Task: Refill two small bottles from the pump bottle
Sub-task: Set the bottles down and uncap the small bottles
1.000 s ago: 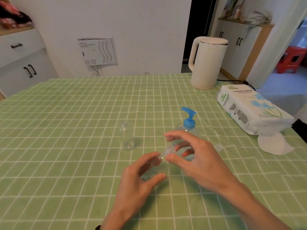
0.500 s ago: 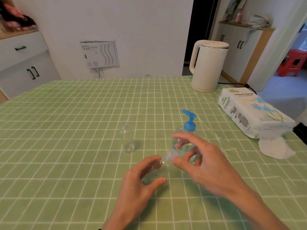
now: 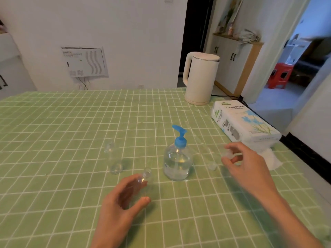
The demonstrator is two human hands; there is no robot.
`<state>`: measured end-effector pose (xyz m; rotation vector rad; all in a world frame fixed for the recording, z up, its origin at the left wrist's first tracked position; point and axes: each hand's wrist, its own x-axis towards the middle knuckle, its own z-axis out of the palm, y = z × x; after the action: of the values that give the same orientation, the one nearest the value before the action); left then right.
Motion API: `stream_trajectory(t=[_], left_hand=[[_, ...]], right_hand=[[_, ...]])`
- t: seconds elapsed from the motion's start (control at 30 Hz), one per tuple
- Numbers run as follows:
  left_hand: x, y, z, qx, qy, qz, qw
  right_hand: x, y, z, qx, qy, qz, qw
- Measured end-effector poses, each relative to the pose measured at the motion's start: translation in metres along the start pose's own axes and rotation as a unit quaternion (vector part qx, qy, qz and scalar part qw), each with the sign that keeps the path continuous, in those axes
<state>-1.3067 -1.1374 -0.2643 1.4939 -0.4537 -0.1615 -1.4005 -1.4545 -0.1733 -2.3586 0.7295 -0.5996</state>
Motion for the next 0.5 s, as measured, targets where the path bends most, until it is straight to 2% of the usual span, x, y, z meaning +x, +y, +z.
stream_trajectory(t=[0.07, 0.17, 0.33, 0.43, 0.5], left_hand=[[0.000, -0.002, 0.000, -0.010, -0.006, 0.007, 1.000], [0.000, -0.004, 0.001, -0.022, -0.009, 0.016, 1.000], [0.000, -0.009, 0.000, -0.031, -0.005, 0.026, 0.999], [0.000, -0.013, -0.001, -0.032, -0.003, 0.030, 0.999], [0.000, -0.014, -0.001, -0.035, -0.002, 0.030, 0.999]], right_hand=[[-0.001, 0.018, 0.007, -0.065, -0.026, 0.035, 0.997], [-0.005, 0.031, 0.017, -0.117, -0.051, 0.035, 0.991], [-0.007, 0.033, 0.023, -0.127, -0.064, 0.024, 0.989], [-0.005, 0.028, 0.019, -0.133, -0.099, 0.037, 0.985], [0.001, 0.017, 0.012, -0.107, -0.093, 0.027, 0.990]])
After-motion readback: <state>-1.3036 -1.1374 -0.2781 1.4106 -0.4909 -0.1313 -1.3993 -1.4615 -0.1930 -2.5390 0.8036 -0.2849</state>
